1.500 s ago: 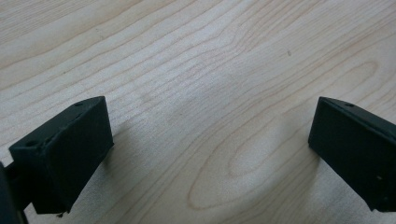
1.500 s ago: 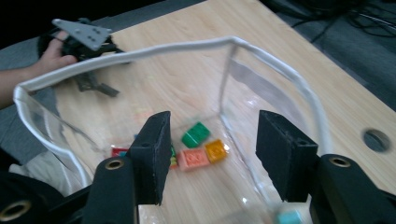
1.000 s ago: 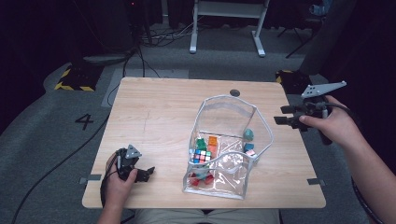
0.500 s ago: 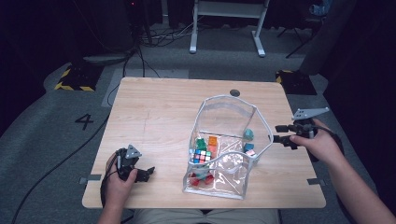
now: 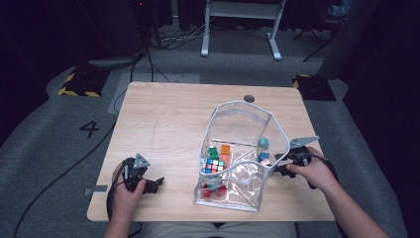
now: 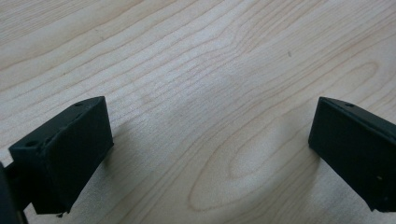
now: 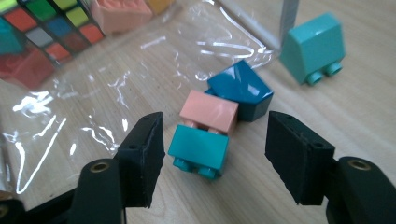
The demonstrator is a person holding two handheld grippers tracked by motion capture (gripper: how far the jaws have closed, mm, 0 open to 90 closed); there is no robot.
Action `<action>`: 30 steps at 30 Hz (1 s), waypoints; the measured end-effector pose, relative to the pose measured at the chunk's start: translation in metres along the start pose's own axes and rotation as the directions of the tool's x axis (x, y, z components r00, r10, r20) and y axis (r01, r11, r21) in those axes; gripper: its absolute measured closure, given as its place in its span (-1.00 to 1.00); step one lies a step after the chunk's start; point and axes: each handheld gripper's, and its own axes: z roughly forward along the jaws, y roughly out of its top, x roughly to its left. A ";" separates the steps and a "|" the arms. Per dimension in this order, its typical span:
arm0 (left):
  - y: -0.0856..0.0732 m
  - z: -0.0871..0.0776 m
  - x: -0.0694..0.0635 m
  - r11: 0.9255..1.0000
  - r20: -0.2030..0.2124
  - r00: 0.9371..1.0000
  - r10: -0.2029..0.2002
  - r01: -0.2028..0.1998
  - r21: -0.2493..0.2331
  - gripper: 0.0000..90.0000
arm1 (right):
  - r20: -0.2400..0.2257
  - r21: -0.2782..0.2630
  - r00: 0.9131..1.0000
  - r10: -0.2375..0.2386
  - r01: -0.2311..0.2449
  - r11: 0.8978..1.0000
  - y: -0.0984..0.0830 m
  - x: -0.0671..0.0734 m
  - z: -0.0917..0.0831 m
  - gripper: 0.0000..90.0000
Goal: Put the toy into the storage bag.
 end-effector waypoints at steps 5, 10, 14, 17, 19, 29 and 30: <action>0.000 0.000 0.000 1.000 0.000 1.000 0.000 0.000 0.000 -1.00 | 0.012 0.002 1.000 -0.022 0.022 1.000 -0.007 0.001 0.014 -0.14; 0.000 0.000 0.000 1.000 -0.001 1.000 0.000 0.000 0.001 -1.00 | 0.007 0.043 1.000 0.011 -0.011 0.999 -0.010 0.004 0.019 0.18; 0.000 0.000 0.000 1.000 -0.001 1.000 0.000 0.000 0.001 -1.00 | 0.010 0.051 1.000 0.009 -0.009 0.999 -0.010 0.003 0.014 0.31; 0.000 0.000 0.000 1.000 0.000 1.000 0.000 0.000 0.000 -1.00 | 0.018 0.044 1.000 -0.023 0.022 0.999 -0.010 0.000 0.008 0.32; 0.000 0.000 0.000 1.000 -0.001 1.000 0.000 0.000 0.001 -1.00 | 0.017 0.042 1.000 -0.018 0.017 0.999 -0.010 0.001 0.003 0.32; 0.000 0.000 0.000 1.000 0.000 1.000 0.000 0.000 0.000 -1.00 | 0.014 0.025 0.999 -0.030 0.030 0.999 0.006 0.010 -0.046 0.32; 0.000 0.000 0.000 1.000 0.000 1.000 0.000 0.000 0.001 -1.00 | 0.012 0.021 1.000 -0.028 0.028 0.999 0.009 0.011 -0.053 0.32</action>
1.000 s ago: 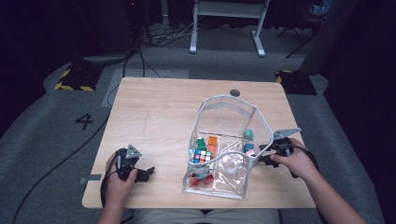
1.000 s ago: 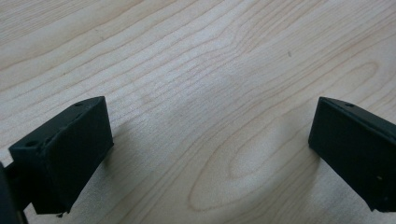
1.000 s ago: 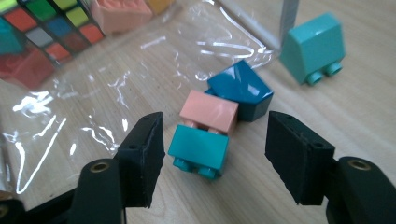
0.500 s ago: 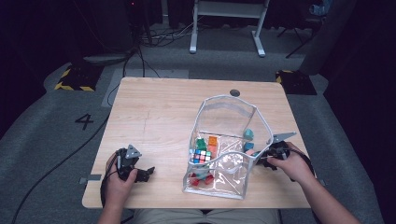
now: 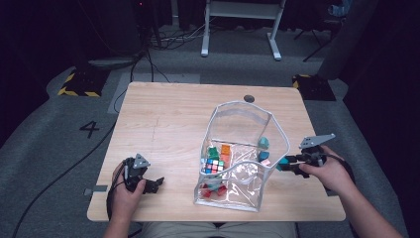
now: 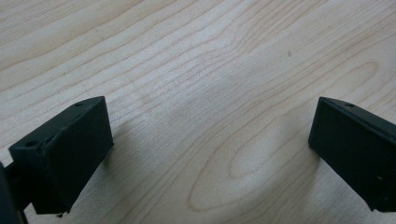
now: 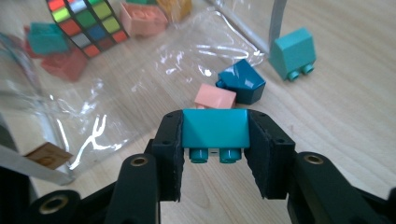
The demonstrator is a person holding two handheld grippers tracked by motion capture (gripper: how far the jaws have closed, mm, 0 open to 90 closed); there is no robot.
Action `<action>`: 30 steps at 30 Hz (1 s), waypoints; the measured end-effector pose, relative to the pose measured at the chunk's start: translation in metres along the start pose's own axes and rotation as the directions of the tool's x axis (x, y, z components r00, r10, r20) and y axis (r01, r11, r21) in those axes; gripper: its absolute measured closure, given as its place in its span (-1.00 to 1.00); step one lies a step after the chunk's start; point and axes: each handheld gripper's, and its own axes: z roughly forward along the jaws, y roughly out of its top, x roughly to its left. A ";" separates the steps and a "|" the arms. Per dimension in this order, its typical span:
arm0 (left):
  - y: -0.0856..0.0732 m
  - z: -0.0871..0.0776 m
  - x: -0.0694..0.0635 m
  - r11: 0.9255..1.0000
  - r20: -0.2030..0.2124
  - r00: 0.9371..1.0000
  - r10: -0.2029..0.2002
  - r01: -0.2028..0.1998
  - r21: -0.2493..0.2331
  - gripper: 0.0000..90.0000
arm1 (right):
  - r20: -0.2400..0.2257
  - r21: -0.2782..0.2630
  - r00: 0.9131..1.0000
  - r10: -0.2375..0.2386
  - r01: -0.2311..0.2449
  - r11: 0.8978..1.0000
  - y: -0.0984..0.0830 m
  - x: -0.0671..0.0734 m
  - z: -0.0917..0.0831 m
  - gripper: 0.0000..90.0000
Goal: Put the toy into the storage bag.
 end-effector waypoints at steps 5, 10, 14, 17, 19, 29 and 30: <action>0.000 0.000 0.000 1.000 0.000 1.000 0.000 0.000 0.000 -1.00 | 0.005 -0.017 1.000 -0.013 0.013 1.000 0.012 0.004 -0.025 0.32; 0.000 0.000 0.000 1.000 0.000 1.000 0.000 0.000 0.000 -1.00 | 0.010 -0.033 0.999 -0.046 0.047 0.998 0.029 0.014 -0.054 0.32; 0.000 0.000 0.000 1.000 0.000 1.000 0.000 0.000 0.000 -1.00 | -0.005 -0.054 0.998 -0.057 0.056 0.997 0.041 0.019 -0.075 0.32; 0.000 0.000 0.000 1.000 -0.001 1.000 0.001 -0.001 -0.001 -1.00 | 0.007 -0.054 0.997 -0.076 0.076 0.996 0.050 0.022 -0.090 0.32; 0.000 0.000 0.000 1.000 -0.002 1.000 0.002 -0.002 -0.002 -1.00 | 0.011 -0.059 0.997 -0.082 0.082 0.995 0.055 0.023 -0.096 0.32; 0.000 0.000 0.000 1.000 0.000 1.000 0.001 -0.001 -0.001 -1.00 | -0.004 -0.104 0.987 -0.158 0.157 0.982 0.096 0.039 -0.111 0.32; 0.000 0.000 0.000 1.000 -0.001 1.000 0.001 -0.001 -0.001 -1.00 | -0.009 -0.103 0.986 -0.164 0.162 0.981 0.101 0.041 -0.109 0.32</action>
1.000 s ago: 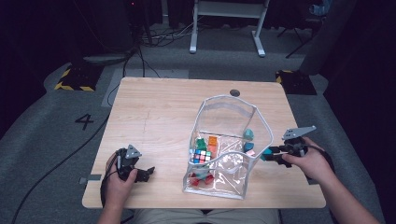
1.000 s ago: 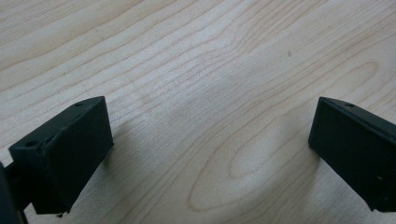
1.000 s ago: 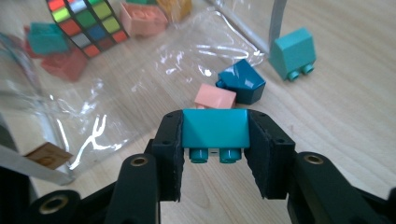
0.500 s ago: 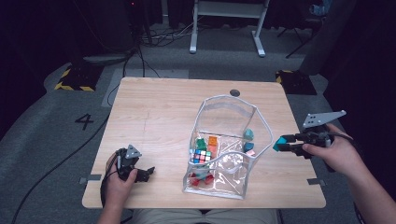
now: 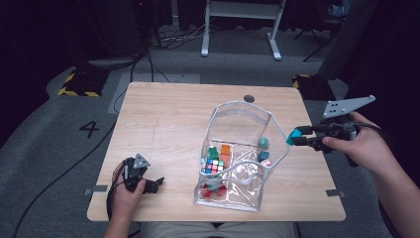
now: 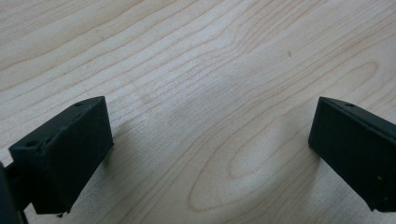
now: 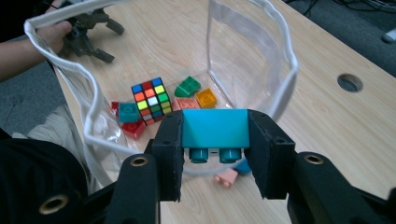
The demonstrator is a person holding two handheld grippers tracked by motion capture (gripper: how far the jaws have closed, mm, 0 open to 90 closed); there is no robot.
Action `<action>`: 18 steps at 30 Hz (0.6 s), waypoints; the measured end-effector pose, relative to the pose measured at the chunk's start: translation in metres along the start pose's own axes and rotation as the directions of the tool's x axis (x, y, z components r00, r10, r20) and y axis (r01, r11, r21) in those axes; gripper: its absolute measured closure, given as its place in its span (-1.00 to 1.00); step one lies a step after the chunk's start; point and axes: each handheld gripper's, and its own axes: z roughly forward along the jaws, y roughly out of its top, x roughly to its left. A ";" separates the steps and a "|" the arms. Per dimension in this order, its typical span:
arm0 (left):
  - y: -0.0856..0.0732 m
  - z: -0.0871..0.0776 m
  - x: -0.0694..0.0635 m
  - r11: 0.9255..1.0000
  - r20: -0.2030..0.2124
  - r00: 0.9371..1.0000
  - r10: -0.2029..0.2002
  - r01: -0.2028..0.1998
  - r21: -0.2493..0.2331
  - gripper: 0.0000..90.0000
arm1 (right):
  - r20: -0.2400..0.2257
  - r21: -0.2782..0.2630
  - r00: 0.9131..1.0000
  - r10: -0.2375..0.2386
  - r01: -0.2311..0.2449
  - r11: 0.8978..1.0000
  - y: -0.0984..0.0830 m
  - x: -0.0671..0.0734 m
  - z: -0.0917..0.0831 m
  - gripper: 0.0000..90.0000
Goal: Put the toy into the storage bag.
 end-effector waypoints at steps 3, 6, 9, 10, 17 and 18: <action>0.000 0.000 0.000 1.000 -0.001 1.000 0.000 0.000 0.001 -1.00 | -0.017 0.007 0.999 -0.028 0.028 1.000 0.013 0.003 0.010 0.32; 0.000 0.000 0.000 1.000 0.000 1.000 0.000 0.000 0.000 -1.00 | -0.041 0.011 0.997 -0.063 0.064 0.998 0.026 0.007 0.023 0.32; 0.000 0.000 0.000 1.000 0.001 1.000 -0.001 0.001 0.001 -1.00 | -0.055 0.010 0.995 -0.087 0.088 0.996 0.035 0.011 0.032 0.32; 0.000 0.000 0.000 1.000 0.000 1.000 0.000 0.000 0.000 -1.00 | -0.066 0.009 0.993 -0.095 0.096 0.995 0.038 0.013 0.036 0.32; 0.000 0.000 0.000 1.000 0.001 1.000 0.000 0.000 0.000 -1.00 | -0.126 0.020 0.978 -0.165 0.169 0.985 0.058 0.026 0.067 0.32; 0.000 0.000 0.000 1.000 0.001 1.000 0.000 0.000 0.000 -1.00 | -0.134 0.021 0.976 -0.170 0.174 0.984 0.061 0.027 0.072 0.32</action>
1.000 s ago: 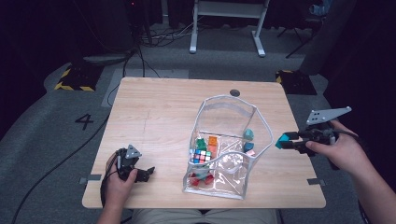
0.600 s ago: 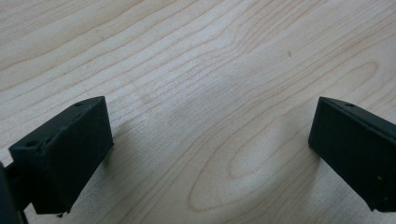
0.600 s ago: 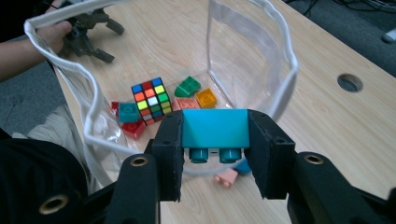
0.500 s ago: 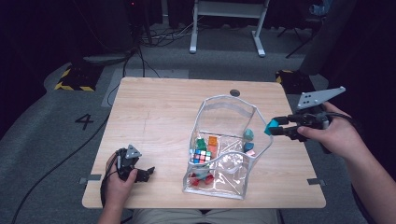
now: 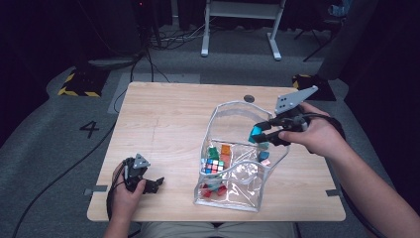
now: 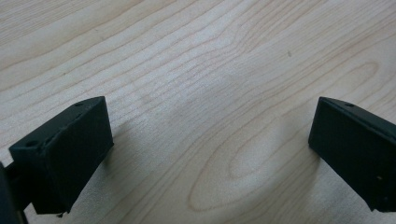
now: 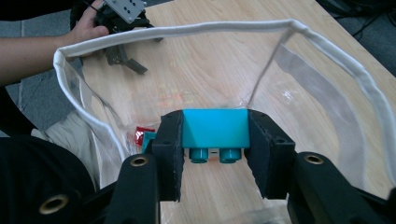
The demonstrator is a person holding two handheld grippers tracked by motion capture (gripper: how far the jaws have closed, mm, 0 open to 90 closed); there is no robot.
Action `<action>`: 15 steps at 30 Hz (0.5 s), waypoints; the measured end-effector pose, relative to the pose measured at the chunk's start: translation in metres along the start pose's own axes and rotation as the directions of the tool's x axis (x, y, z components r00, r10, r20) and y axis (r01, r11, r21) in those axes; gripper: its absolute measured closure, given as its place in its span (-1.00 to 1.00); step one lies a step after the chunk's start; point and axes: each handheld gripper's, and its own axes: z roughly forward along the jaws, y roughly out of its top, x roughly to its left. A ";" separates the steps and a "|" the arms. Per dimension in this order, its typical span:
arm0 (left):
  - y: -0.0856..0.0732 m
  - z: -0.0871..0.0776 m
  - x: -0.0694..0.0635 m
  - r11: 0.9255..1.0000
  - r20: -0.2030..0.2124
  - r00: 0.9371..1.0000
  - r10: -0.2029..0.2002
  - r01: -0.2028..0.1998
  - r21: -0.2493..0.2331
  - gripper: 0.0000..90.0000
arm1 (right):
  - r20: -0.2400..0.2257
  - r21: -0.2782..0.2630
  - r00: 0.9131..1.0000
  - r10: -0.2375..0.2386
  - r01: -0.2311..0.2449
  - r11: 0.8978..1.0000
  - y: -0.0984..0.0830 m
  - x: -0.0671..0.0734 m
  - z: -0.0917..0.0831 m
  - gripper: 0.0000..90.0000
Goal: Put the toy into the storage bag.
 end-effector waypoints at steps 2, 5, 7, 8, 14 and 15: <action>0.000 0.000 0.000 1.000 -0.001 1.000 0.000 0.000 0.000 -1.00 | -0.014 0.009 1.000 -0.015 0.015 1.000 0.006 0.002 0.009 0.32; 0.000 0.000 0.000 1.000 -0.002 1.000 0.001 -0.001 0.000 -1.00 | -0.040 0.010 0.998 -0.048 0.049 0.999 0.014 0.005 0.021 0.32; 0.000 0.000 0.000 1.000 -0.001 1.000 0.000 0.000 0.001 -1.00 | -0.054 0.018 0.996 -0.066 0.067 0.998 0.019 0.008 0.028 0.32; 0.000 0.000 0.000 1.000 -0.002 1.000 0.001 -0.001 0.000 -1.00 | -0.062 0.020 0.995 -0.078 0.080 0.997 0.021 0.009 0.032 0.32; 0.000 0.000 0.000 1.000 -0.003 1.000 0.001 -0.001 0.001 -1.00 | -0.103 0.038 0.989 -0.104 0.108 0.993 0.035 0.017 0.057 0.32; 0.000 0.000 0.000 1.000 -0.001 1.000 0.001 -0.001 0.000 -1.00 | -0.111 0.040 0.988 -0.111 0.116 0.992 0.037 0.019 0.061 0.32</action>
